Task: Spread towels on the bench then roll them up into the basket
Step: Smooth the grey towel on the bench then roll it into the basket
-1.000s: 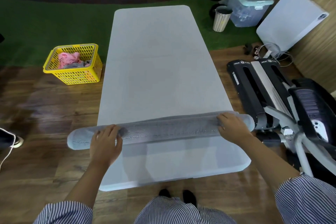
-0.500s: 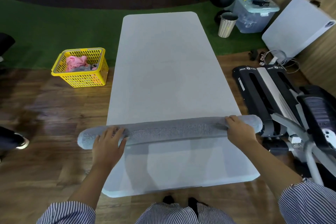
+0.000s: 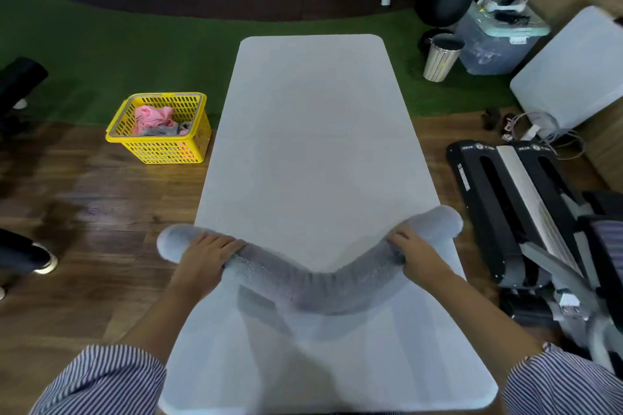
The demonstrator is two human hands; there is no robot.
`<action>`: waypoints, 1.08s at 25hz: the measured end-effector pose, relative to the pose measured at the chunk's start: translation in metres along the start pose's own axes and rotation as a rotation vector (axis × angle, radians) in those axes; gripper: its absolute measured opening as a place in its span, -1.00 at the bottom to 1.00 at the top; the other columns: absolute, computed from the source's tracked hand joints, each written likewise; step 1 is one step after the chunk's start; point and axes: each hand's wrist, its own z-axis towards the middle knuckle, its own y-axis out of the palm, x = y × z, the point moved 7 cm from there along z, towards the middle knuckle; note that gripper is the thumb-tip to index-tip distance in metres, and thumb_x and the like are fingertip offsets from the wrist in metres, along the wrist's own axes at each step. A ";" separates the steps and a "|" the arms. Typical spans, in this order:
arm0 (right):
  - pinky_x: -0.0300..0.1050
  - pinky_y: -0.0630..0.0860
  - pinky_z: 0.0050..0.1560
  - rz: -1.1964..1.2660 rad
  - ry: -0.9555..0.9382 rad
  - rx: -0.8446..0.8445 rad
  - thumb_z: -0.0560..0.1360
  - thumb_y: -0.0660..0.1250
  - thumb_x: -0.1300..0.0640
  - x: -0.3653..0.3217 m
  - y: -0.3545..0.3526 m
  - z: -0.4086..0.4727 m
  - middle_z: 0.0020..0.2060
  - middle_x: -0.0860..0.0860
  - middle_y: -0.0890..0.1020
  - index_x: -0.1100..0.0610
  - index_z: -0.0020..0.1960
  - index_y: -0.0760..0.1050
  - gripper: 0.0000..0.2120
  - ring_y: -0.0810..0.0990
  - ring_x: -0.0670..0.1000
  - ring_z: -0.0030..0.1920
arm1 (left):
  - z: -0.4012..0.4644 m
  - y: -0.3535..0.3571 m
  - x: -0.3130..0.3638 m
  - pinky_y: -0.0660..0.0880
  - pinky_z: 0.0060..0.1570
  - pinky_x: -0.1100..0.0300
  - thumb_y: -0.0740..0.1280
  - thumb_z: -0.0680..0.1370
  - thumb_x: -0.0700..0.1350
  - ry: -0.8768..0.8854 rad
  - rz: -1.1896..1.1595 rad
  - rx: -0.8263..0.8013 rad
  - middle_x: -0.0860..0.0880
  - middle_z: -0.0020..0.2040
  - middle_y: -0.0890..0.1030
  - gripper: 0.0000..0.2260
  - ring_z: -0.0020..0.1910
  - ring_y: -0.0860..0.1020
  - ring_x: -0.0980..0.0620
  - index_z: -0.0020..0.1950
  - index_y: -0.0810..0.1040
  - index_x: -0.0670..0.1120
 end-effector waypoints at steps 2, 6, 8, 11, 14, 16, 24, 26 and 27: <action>-0.14 0.38 0.21 0.000 -0.107 -0.058 0.35 0.14 0.54 -0.015 0.001 0.021 0.39 0.10 0.29 0.21 0.35 0.36 -0.40 0.36 0.17 0.32 | 0.034 0.004 0.019 0.30 0.25 0.03 0.20 0.36 -0.31 0.114 -0.074 0.042 -0.04 0.03 0.64 -0.61 0.04 0.53 -0.01 0.12 0.60 -0.10; 0.04 0.49 0.05 0.082 -0.263 -0.106 0.33 0.11 0.55 -0.046 0.011 0.033 0.52 -0.06 0.03 0.10 0.47 0.20 -0.23 0.32 0.10 0.38 | 0.070 0.022 0.071 0.24 0.38 -0.01 0.34 0.31 -0.43 0.268 -0.104 0.048 -0.07 0.09 0.62 -0.58 0.11 0.51 0.00 0.13 0.60 -0.14; -0.07 0.49 0.11 0.245 -0.181 0.006 0.41 0.07 0.52 -0.047 0.006 0.027 0.52 -0.11 -0.04 0.03 0.51 0.07 -0.24 0.22 -0.07 0.42 | 0.074 0.026 0.067 0.21 0.41 -0.02 0.48 0.22 -0.43 0.259 -0.091 -0.018 -0.05 0.13 0.58 -0.47 0.16 0.50 -0.02 0.15 0.57 -0.12; -0.32 0.10 0.38 0.474 0.070 0.147 0.57 0.09 0.28 -0.040 -0.003 0.017 0.52 -0.05 -0.04 0.09 0.53 -0.12 -0.38 0.06 -0.15 0.45 | 0.072 0.025 0.032 0.32 0.35 -0.08 0.55 0.16 -0.33 0.244 -0.065 -0.087 -0.05 0.21 0.53 -0.36 0.26 0.41 -0.03 0.22 0.53 -0.09; -0.24 0.21 0.29 0.565 0.294 0.181 0.51 0.31 0.01 -0.041 0.012 0.016 0.50 0.04 0.04 0.16 0.52 -0.14 -0.19 0.20 -0.05 0.40 | 0.074 0.026 0.012 0.54 0.15 -0.04 0.54 0.19 -0.35 0.283 -0.108 -0.178 -0.04 0.27 0.52 -0.32 0.23 0.48 -0.05 0.28 0.49 -0.05; -0.07 0.34 0.29 0.550 0.396 0.180 0.43 0.40 -0.06 -0.048 0.022 0.023 0.46 0.11 0.20 0.16 0.52 -0.10 -0.09 0.27 0.11 0.41 | 0.085 0.023 0.010 0.51 0.17 -0.03 0.51 0.20 -0.28 0.343 -0.068 -0.192 -0.02 0.18 0.58 -0.43 0.16 0.52 -0.03 0.20 0.55 -0.06; -0.24 0.35 0.20 0.465 0.026 -0.181 0.34 0.31 0.15 -0.127 0.055 0.058 0.33 -0.01 0.42 -0.01 0.45 0.18 -0.29 0.42 0.02 0.29 | 0.086 0.002 0.014 0.35 0.18 -0.03 0.47 0.20 -0.09 0.466 0.023 -0.025 0.01 0.05 0.61 -0.47 -0.02 0.58 0.00 0.14 0.45 -0.08; -0.24 0.34 0.16 0.412 0.016 -0.103 0.38 0.27 0.25 -0.137 0.057 0.062 0.32 0.03 0.42 0.04 0.47 0.17 -0.32 0.41 0.05 0.28 | 0.084 0.005 0.006 0.26 0.29 -0.07 0.52 0.11 -0.03 0.437 0.061 -0.057 -0.01 0.14 0.59 -0.30 0.10 0.57 0.01 0.20 0.39 -0.08; -0.22 0.35 0.14 0.375 0.006 -0.060 0.39 0.25 0.28 -0.141 0.054 0.062 0.31 0.05 0.44 0.06 0.46 0.18 -0.33 0.42 0.07 0.26 | 0.089 0.005 0.009 0.20 0.36 -0.12 0.52 0.11 -0.02 0.443 0.088 -0.066 -0.03 0.23 0.55 -0.26 0.21 0.53 0.00 0.26 0.39 -0.09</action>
